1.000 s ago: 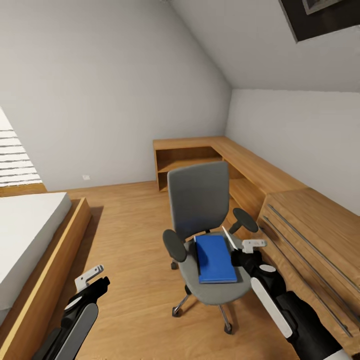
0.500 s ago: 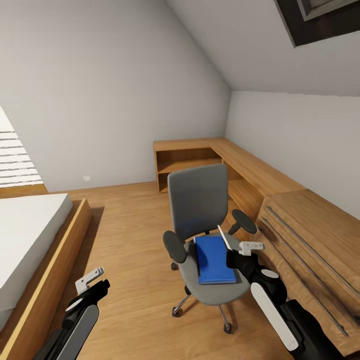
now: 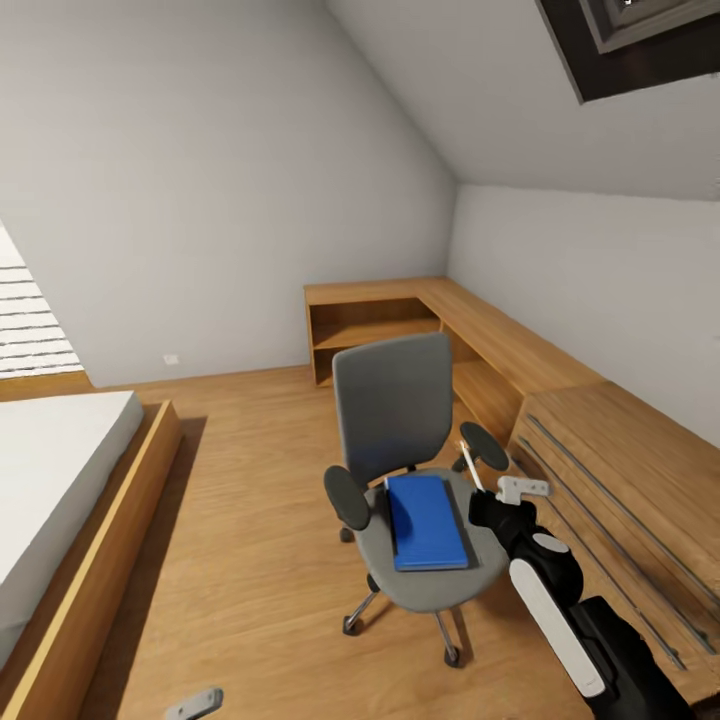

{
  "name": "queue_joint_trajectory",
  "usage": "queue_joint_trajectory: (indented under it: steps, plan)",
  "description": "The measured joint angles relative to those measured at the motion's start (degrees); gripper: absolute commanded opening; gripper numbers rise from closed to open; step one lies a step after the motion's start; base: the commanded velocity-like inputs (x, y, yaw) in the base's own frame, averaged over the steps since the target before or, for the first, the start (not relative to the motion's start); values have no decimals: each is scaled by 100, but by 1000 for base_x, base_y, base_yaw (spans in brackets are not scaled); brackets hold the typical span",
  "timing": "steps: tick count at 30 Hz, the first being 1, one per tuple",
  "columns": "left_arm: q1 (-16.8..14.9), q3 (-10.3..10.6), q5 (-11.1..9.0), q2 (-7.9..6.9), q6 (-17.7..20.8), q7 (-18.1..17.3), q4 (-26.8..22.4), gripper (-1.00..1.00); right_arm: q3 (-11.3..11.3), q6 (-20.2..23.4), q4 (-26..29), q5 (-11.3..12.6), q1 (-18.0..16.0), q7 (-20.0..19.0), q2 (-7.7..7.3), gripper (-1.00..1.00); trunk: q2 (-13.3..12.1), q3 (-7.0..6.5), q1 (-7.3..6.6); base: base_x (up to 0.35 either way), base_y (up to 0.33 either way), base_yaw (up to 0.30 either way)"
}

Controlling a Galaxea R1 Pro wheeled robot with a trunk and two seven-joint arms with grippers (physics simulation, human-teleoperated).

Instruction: In the bedroom, organize the workspace by keeping the computer under the desk, ensuring the monitor is on the desk, placing the keyboard on the desk next to the monitor, placing the mouse on the desk next to the keyboard, moving the folder from the swivel chair onto the desk next to the mouse, stacking the notebook on top of the folder with the pen on top of the notebook, and positioning the swivel chair next to the desk.

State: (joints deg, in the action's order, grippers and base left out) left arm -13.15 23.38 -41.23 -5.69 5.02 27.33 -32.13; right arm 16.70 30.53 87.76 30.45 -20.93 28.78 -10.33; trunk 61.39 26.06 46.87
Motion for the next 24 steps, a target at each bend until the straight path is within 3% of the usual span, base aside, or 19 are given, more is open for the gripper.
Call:
queue_joint_trajectory:
  steps: [12,24]
  plan:
    - [-1,56,16,84,-53,-10,126,100,-537,9,-16,111,0,174,1,-100,-482,-216,-264,0,0,-253]
    - [-1,49,17,86,-277,-11,128,100,-750,4,-47,133,0,743,93,-100,-964,-432,-528,0,0,-269]
